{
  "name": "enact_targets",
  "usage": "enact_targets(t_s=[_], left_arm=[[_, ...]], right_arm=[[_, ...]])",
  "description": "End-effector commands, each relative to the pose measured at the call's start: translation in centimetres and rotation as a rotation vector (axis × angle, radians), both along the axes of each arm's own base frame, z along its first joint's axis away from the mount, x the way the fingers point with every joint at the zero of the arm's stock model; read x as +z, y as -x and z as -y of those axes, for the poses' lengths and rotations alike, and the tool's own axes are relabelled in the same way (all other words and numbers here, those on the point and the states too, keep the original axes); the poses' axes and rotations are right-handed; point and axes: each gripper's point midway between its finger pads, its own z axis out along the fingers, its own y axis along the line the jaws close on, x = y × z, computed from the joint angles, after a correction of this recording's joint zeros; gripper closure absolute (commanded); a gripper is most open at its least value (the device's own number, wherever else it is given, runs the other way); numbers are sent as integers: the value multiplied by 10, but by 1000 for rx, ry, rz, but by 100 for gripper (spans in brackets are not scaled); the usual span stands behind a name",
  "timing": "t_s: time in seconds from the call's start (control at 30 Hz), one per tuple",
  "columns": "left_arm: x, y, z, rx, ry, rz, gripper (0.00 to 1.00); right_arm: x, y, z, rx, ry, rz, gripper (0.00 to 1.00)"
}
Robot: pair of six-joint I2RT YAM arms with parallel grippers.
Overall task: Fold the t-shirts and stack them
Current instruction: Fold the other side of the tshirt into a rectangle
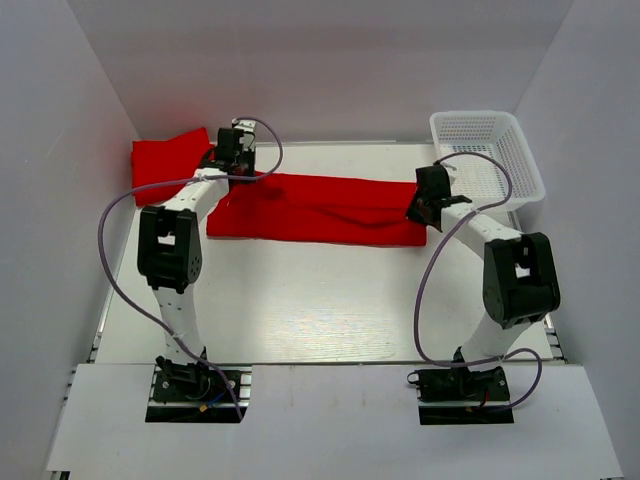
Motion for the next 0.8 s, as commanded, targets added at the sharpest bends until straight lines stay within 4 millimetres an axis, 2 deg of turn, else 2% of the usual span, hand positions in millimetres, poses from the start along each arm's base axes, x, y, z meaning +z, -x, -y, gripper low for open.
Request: enact_targets(t_s=[0.0, 0.03, 0.07, 0.13, 0.17, 0.2, 0.23, 0.27, 0.3, 0.33, 0.37, 0.4, 0.47, 0.5, 0.53, 0.57, 0.6, 0.7, 0.77], left_arm=[[16, -22, 0, 36, 25, 60, 100], [1, -24, -4, 67, 12, 30, 100], [1, -28, -5, 88, 13, 31, 100], [-7, -32, -12, 137, 25, 15, 78], [-12, -36, -11, 144, 31, 4, 63], [-15, -37, -11, 144, 29, -3, 12], [-15, -39, -8, 135, 36, -7, 3], [-6, -46, -4, 122, 51, 14, 0], [-7, -48, -3, 115, 56, 8, 0], [-7, -50, 0, 108, 62, 10, 0], [-3, -52, 0, 108, 64, 19, 0], [2, -54, 2, 106, 80, 30, 0], [7, -56, 5, 97, 89, 39, 0], [5, -54, 4, 97, 86, 27, 0], [8, -52, 4, 97, 85, 24, 0], [13, -50, 6, 97, 99, 23, 0], [10, -47, 5, 97, 96, 8, 0], [14, -35, 7, 87, 112, -14, 0], [11, -24, 8, 93, 131, -41, 0]], right_arm=[[10, -20, 3, -14, 2, 29, 100], [1, -21, 7, -29, 6, 0, 96], [5, -26, 5, -35, 1, 6, 91], [3, -28, 9, -51, 5, -12, 87], [1, -33, 8, -54, 8, -18, 85], [-1, -34, 7, -51, 1, -24, 75], [2, -38, 6, -51, 2, -18, 71], [3, -38, 5, -38, 0, -24, 66], [9, -41, 1, -21, -9, -12, 59], [10, -41, 1, -3, 2, -13, 47], [16, -42, 0, 9, 1, -1, 40], [20, -40, -6, 44, -7, 2, 10], [29, -41, -15, 92, -38, 29, 10], [27, -37, -16, 114, -38, 32, 10], [36, -35, -20, 135, -46, 55, 10], [42, -36, -33, 193, -91, 80, 10], [39, -30, -33, 219, -93, 77, 10], [45, -19, -53, 328, -143, 86, 10], [41, -14, -56, 355, -146, 75, 10]])
